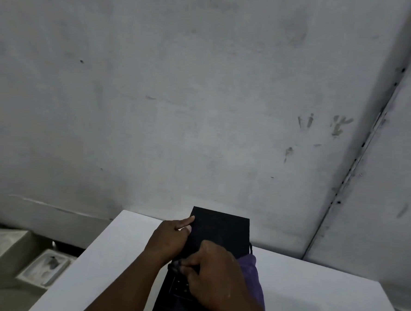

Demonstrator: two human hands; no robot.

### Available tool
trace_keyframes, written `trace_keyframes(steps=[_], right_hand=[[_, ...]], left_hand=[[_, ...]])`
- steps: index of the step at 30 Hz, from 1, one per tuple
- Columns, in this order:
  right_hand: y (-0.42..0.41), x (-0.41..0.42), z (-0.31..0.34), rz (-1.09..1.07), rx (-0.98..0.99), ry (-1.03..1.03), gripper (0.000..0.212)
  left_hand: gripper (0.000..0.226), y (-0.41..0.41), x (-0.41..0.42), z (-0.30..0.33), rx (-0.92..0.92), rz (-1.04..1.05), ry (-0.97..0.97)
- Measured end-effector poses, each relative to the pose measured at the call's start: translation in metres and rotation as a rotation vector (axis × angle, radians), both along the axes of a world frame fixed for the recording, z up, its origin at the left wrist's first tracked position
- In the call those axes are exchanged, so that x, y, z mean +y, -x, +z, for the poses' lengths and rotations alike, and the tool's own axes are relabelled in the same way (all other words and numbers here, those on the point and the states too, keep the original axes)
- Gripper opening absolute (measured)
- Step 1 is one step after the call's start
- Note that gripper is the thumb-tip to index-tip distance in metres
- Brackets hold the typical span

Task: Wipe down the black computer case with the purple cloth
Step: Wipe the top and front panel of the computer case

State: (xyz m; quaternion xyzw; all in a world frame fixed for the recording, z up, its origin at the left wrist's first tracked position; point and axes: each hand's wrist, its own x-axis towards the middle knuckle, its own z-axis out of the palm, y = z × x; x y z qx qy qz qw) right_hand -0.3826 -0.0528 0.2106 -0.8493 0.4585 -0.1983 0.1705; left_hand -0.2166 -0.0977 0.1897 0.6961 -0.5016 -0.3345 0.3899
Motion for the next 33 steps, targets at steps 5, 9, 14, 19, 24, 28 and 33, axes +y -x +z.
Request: trace_keyframes(steps=[5, 9, 14, 19, 24, 28, 33], right_hand=[[0.008, 0.001, 0.0, 0.01, -0.05, -0.072, 0.022], [0.002, 0.0, -0.002, -0.03, -0.054, -0.045, 0.022], [0.007, 0.001, -0.004, -0.013, -0.05, -0.054, 0.02], [0.001, -0.012, -0.003, -0.127, -0.048, -0.038, 0.02], [-0.002, -0.023, 0.0, -0.175, -0.033, -0.02, 0.02], [0.003, -0.021, -0.002, -0.151, -0.025, -0.047, 0.021], [0.004, -0.025, 0.002, -0.148, -0.043, -0.091, 0.019]], left_hand=[[0.032, 0.0, 0.0, -0.004, -0.013, -0.002, -0.002], [0.032, -0.001, -0.001, -0.005, -0.02, -0.001, 0.001], [0.032, 0.0, -0.001, -0.005, -0.011, 0.006, -0.001], [0.033, 0.002, 0.001, -0.004, 0.0, 0.002, -0.008], [0.036, 0.001, 0.001, -0.005, 0.047, 0.007, 0.002], [0.033, 0.001, 0.0, -0.005, 0.031, 0.006, 0.004], [0.032, -0.001, -0.001, -0.005, -0.009, -0.001, 0.0]])
